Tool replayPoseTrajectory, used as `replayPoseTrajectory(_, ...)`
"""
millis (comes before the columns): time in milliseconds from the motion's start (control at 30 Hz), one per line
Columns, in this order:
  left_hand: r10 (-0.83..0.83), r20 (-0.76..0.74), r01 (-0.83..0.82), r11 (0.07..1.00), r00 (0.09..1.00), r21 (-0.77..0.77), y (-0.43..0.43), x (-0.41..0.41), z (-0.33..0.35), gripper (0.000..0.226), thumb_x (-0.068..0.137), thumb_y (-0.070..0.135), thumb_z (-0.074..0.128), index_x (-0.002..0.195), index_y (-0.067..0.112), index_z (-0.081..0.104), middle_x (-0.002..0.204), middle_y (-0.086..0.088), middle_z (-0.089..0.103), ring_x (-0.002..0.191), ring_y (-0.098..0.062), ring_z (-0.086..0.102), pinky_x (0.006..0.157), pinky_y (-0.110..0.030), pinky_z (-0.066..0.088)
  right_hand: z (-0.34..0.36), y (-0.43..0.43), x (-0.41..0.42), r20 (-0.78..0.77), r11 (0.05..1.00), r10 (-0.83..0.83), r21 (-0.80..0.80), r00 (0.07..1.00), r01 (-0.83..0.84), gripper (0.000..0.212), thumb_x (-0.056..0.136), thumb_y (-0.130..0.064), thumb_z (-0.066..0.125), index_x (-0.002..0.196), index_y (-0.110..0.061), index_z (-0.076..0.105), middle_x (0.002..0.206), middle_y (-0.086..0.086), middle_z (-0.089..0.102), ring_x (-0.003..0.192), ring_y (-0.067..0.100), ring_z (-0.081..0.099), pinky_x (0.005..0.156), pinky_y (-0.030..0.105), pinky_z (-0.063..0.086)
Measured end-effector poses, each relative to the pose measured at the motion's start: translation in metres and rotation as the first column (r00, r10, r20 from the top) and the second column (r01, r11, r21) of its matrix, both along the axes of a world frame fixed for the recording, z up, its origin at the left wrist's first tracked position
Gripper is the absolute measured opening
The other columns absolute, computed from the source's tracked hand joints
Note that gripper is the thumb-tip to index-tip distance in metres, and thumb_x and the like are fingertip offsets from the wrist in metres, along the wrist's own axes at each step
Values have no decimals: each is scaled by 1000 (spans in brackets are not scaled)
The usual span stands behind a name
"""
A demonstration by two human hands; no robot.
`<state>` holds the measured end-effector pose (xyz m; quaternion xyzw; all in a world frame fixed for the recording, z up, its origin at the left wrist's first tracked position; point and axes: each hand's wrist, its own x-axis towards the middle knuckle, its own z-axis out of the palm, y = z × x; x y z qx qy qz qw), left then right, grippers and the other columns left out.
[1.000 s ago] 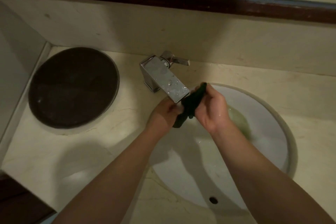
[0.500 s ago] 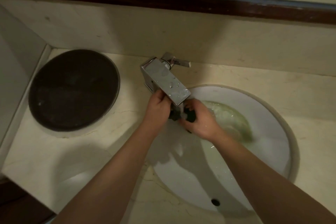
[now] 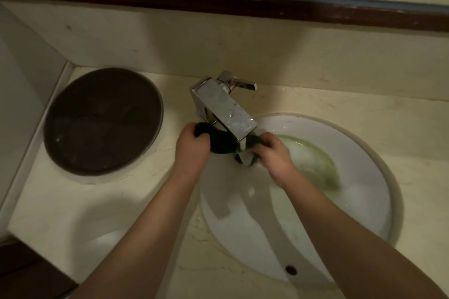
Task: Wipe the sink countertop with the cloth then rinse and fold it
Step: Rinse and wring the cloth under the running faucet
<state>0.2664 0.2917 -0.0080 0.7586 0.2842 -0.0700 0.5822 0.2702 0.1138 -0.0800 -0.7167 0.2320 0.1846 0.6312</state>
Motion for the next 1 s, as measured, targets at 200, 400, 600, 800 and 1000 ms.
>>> replayPoseTrajectory(200, -331, 307, 284, 940, 892, 188, -27, -19, -13, 92, 69, 1, 64, 144, 33, 21, 125, 5, 52, 115, -2, 53, 98, -22, 47, 38, -5, 5, 72, 877, -151, 470, 986, 100, 43, 75, 20, 42, 97, -14, 58, 99, 16, 56, 86, 26, 61, 68, 32, 54)
replayPoseTrajectory(400, -297, 363, 333, 942, 883, -38, -42, -18, -35, 92, 85, 30, 71, 149, 39, 5, 129, 20, 54, 118, 4, 53, 101, -19, 44, 52, 11, 6, -41, 712, -179, 684, 983, 158, 55, 56, 7, 39, 105, -2, 61, 104, 19, 65, 97, 33, 62, 87, 41, 50)
replayPoseTrajectory(600, 62, 176, 29, 882, 983, -471, -44, -25, -38, 62, 75, 10, 68, 131, 26, 47, 95, 17, 71, 81, -11, 68, 69, -28, 53, 45, 28, 0, -171, 609, -336, 711, 926, 352, 26, 62, -19, 61, 85, -8, 59, 90, 15, 62, 89, 30, 60, 84, 38, 48)
replayPoseTrajectory(800, 205, -69, -189, 654, 976, -733, -57, -11, -36, 45, 47, 11, 47, 88, 7, 62, 82, -16, 58, 70, -29, 54, 55, -30, 33, 36, 47, 0, 21, 938, -326, 136, 945, 320, 29, 69, -26, 65, 60, -22, 38, 58, 1, 38, 58, 18, 36, 50, 31, 31)
replayPoseTrajectory(1000, 252, -108, -256, 681, 962, -686, -64, 2, -40, 25, 80, 30, 51, 89, 8, 59, 74, -7, 61, 63, -26, 58, 51, -27, 40, 39, 37, 8, -31, 993, -111, -46, 993, 110, 14, 89, -28, 46, 90, -26, 60, 82, 0, 64, 63, 19, 60, 45, 24, 45)
